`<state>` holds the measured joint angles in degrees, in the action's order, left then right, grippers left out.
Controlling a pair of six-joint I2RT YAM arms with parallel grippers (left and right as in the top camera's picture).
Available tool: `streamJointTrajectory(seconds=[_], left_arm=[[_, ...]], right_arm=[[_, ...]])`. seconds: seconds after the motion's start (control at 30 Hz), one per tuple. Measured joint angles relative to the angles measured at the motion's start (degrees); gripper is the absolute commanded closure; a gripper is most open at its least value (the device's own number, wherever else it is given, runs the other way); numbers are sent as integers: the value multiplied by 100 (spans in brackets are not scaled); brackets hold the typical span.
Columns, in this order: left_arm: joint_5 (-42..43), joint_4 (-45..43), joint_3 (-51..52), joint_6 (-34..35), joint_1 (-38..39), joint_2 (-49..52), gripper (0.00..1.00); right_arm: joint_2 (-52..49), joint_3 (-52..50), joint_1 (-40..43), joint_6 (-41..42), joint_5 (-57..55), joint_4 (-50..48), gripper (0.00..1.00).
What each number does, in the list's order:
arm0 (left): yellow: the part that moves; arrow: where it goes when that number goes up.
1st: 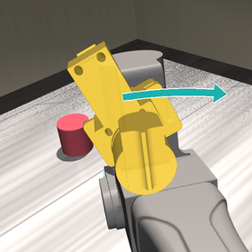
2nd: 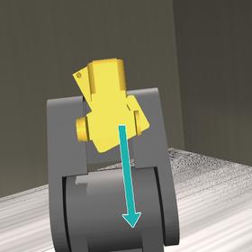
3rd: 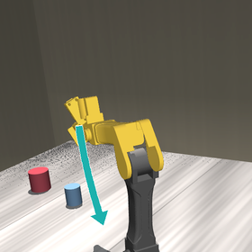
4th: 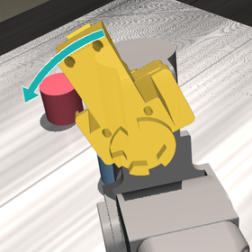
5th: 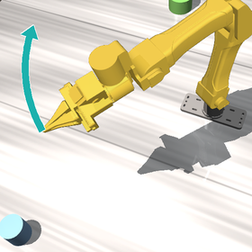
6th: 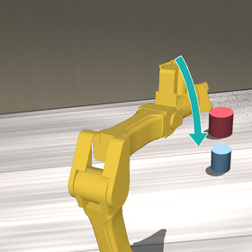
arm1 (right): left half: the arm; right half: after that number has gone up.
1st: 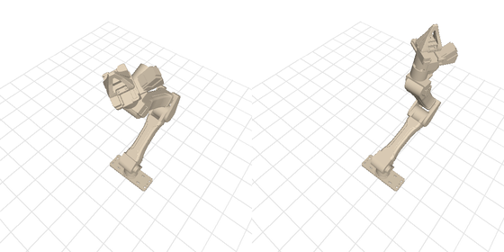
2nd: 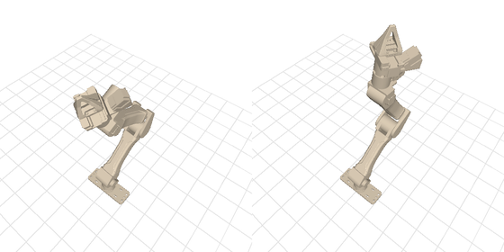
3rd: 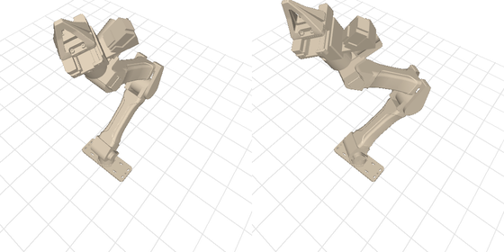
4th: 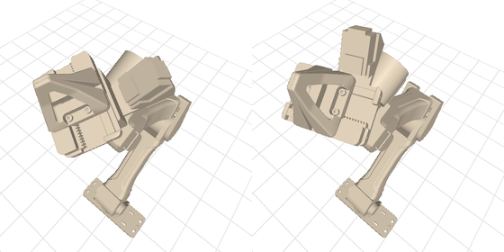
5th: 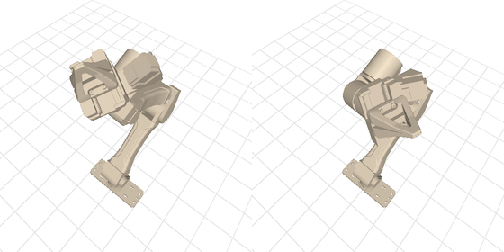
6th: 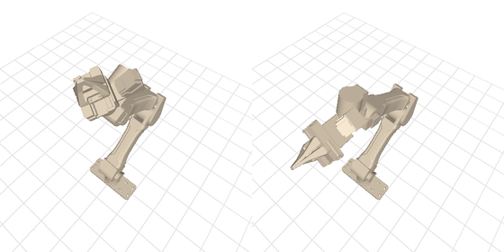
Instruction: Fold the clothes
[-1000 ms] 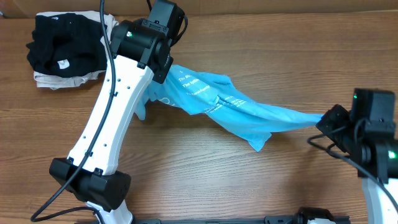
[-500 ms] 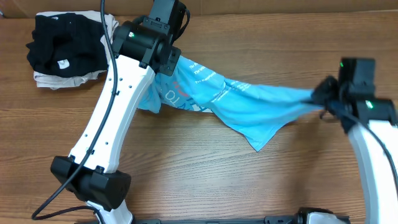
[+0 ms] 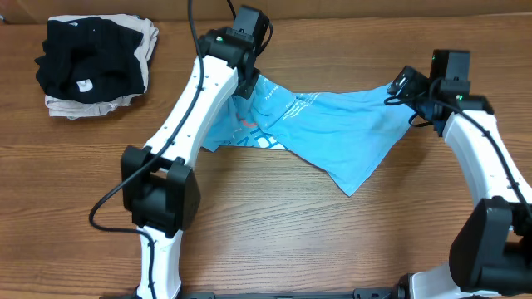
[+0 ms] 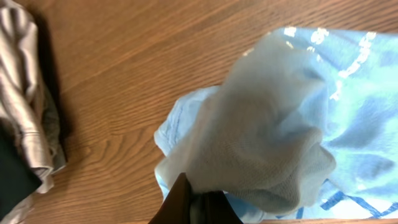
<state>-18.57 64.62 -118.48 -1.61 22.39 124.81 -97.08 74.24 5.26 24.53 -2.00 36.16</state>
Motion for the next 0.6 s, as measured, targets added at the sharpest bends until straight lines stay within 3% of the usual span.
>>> streamJointTrajectory(seconds=[0.17,0.27,0.37,0.4,0.43,0.6], left_arm=[[-4,-4,7,0,0,79,96],[-2,-9,7,2,-15,79,96],[-2,-15,7,0,-74,79,96],[0,-15,7,0,-109,79,96],[15,-17,7,0,-166,79,96],[258,-4,7,0,-313,79,96]], right_arm=[[481,216,0,-221,540,1818,0],[599,133,-2,-275,975,2343,2],[601,-275,-55,-317,1276,2337,9],[601,-426,-90,-321,1327,2297,22],[599,-761,-184,-334,1427,2201,27],[590,-1576,-831,-153,1379,1438,30]])
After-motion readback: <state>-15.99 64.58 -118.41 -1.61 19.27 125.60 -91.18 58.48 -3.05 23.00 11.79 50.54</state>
